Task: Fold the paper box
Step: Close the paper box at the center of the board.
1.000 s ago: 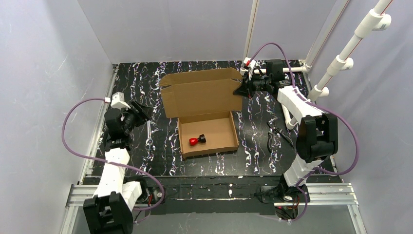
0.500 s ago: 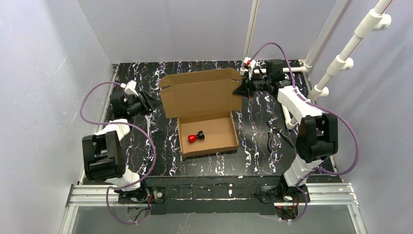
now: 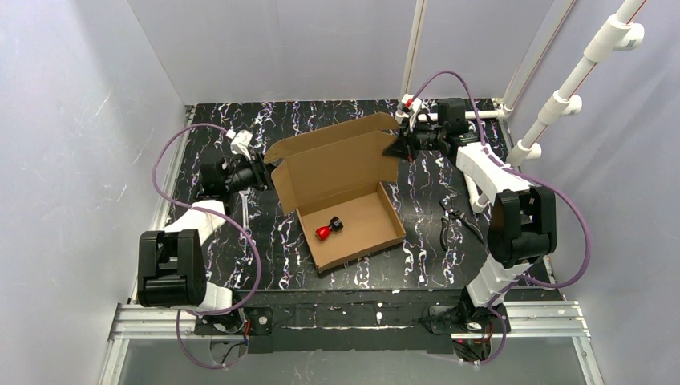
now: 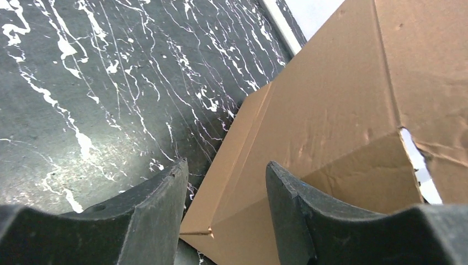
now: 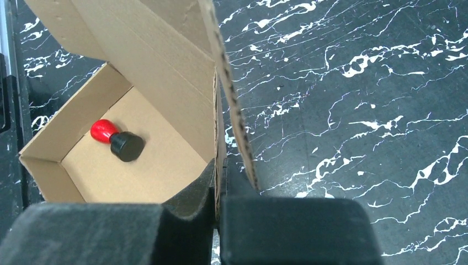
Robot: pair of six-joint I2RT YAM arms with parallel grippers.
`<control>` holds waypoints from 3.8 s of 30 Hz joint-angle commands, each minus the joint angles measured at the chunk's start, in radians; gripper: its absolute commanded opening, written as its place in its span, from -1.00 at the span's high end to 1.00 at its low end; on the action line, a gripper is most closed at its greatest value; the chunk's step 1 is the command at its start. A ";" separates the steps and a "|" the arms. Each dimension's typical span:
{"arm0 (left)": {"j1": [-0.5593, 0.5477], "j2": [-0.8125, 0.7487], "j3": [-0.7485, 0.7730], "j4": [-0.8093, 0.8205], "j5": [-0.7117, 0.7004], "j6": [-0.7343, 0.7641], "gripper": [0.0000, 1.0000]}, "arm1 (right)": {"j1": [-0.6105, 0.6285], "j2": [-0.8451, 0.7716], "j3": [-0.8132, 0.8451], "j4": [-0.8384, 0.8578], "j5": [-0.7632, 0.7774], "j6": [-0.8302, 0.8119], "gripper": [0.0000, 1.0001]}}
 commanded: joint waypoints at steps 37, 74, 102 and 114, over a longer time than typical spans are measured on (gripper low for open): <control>-0.008 -0.116 -0.037 -0.003 0.168 -0.040 -0.22 | 0.001 -0.043 0.007 0.085 0.218 0.113 0.97; -0.140 -0.026 -0.040 0.188 0.060 0.076 -0.55 | 0.021 -0.017 -0.037 0.196 0.087 0.240 0.97; -0.006 -0.219 -0.132 0.313 -0.096 -0.237 -0.60 | 0.026 -0.011 -0.039 0.171 0.228 0.205 0.97; 0.367 -0.211 -0.178 0.017 -0.102 -0.378 -0.21 | 0.024 -0.025 -0.055 0.171 0.192 0.197 0.97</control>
